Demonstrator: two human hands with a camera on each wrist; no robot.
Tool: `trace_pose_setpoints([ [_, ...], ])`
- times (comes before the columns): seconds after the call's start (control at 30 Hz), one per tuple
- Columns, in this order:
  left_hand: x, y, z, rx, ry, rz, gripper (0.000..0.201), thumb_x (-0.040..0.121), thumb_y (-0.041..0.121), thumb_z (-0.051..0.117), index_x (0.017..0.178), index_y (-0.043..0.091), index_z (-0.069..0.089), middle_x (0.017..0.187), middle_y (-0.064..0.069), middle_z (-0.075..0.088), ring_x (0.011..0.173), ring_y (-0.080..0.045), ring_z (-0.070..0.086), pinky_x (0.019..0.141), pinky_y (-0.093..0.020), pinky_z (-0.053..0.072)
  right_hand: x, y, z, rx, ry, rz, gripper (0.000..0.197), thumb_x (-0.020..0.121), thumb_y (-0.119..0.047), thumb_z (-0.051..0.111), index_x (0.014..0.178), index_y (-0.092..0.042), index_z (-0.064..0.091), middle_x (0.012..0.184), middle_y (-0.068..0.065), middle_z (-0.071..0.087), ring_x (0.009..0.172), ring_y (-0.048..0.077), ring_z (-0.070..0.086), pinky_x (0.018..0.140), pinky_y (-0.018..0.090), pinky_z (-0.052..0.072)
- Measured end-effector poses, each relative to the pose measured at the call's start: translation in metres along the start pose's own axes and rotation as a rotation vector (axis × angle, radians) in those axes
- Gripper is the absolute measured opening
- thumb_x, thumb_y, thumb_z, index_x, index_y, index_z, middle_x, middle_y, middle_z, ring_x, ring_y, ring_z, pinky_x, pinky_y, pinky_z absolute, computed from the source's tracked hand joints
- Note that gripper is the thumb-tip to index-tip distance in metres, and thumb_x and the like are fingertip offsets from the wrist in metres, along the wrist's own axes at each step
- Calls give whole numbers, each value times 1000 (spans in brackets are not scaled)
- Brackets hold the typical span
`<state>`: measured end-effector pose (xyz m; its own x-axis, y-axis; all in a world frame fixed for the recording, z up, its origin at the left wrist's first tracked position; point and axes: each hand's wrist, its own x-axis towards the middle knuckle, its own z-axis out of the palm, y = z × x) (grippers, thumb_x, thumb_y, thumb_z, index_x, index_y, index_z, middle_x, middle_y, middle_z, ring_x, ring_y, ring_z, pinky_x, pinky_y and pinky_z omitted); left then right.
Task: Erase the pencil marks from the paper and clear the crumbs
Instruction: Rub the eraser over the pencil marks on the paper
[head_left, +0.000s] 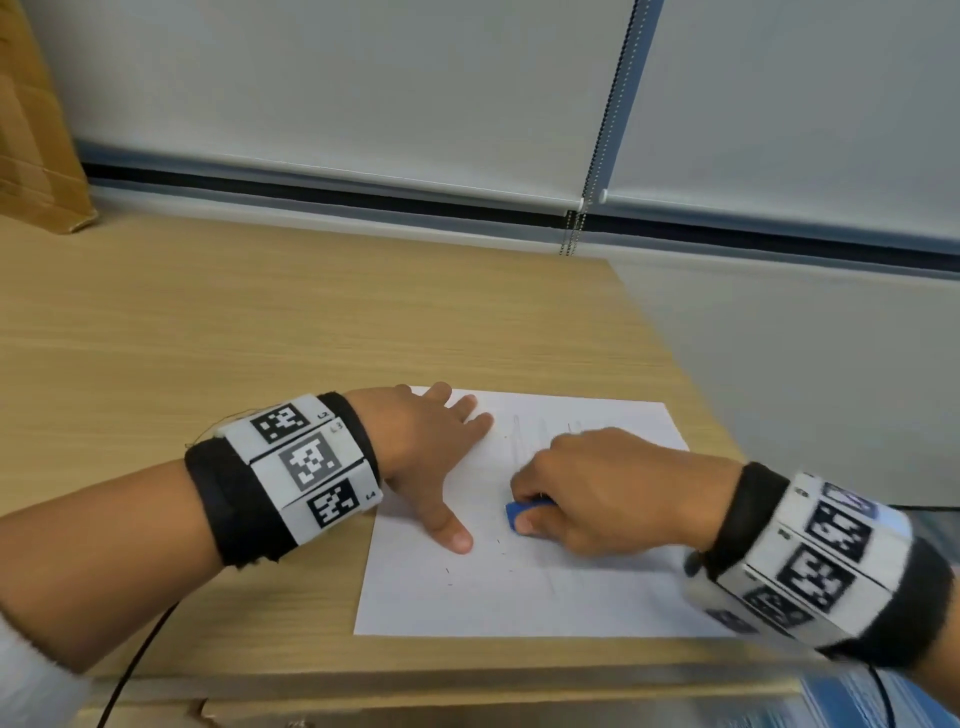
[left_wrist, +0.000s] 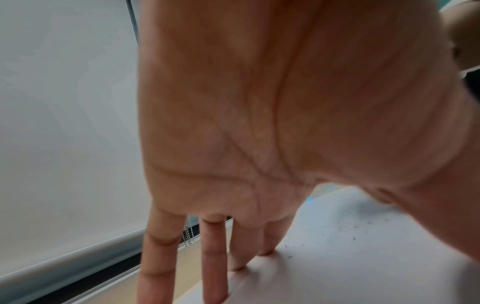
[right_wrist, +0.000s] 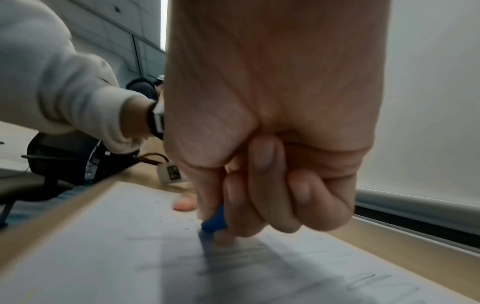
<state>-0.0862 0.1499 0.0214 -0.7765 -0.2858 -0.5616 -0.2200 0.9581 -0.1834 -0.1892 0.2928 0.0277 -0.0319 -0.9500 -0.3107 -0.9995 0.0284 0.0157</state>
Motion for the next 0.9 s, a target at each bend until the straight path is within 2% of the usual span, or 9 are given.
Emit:
trace_pose_setpoints([
  [0.1,0,0,-1,-11,-10,-6,127,70,74,63,152,22,-17,161,4,-17,148,-24,-13,118,-49,10,-32,-7,5,32,58,53,30,96,-44,42,79,-20,50,62,-6,45,59,14,42,56,31,30],
  [0.2,0,-2,0,-28,-11,1,127,69,74,64,153,23,-16,161,5,-18,148,-21,-15,118,-49,12,-61,-3,15,100,271,215,30,96,-50,35,84,-26,49,70,-8,49,64,13,48,55,26,35],
  [0.3,-4,-2,-3,-18,-15,5,125,71,73,64,154,21,-13,161,5,-17,148,-20,-14,115,-48,16,-85,4,40,214,391,342,44,88,-65,24,90,-32,53,88,-14,50,76,10,54,69,30,47],
  [0.4,-11,-1,-5,-13,-13,14,120,74,72,62,155,19,-9,162,4,-15,148,-19,-11,115,-47,17,-91,9,77,312,452,397,66,78,-79,10,92,-34,56,109,-24,53,94,7,55,81,29,46],
  [0.47,-17,-4,-2,-20,-19,23,116,76,71,60,155,18,-6,162,5,-13,149,-19,-4,117,-46,21,-91,6,93,376,500,427,51,82,-70,16,93,-38,55,124,-23,51,106,4,51,88,25,38],
  [0.53,-23,-12,4,-20,-22,44,108,80,71,55,155,19,-3,162,6,-11,148,-18,6,115,-45,26,-89,3,101,439,552,444,37,85,-64,19,91,-44,49,126,-22,52,109,5,50,91,27,36],
  [0.6,-31,-16,12,-8,0,71,98,87,69,46,155,20,-4,161,7,-13,148,-16,10,115,-41,27,-88,2,104,458,584,457,37,85,-64,19,92,-43,49,127,-21,53,110,7,51,94,29,37],
  [0.73,-49,4,26,38,126,240,88,94,65,31,153,18,-14,157,2,-27,147,-12,-12,121,-32,5,-84,8,106,415,574,449,55,83,-63,15,99,-33,59,128,-23,50,112,5,48,92,23,32],
  [0.9,-58,64,44,49,173,549,86,94,66,23,149,21,-25,151,1,-39,141,-12,-32,117,-37,-15,-80,11,108,415,606,445,55,86,-58,19,100,-27,62,125,-18,53,108,7,50,87,24,36],
])
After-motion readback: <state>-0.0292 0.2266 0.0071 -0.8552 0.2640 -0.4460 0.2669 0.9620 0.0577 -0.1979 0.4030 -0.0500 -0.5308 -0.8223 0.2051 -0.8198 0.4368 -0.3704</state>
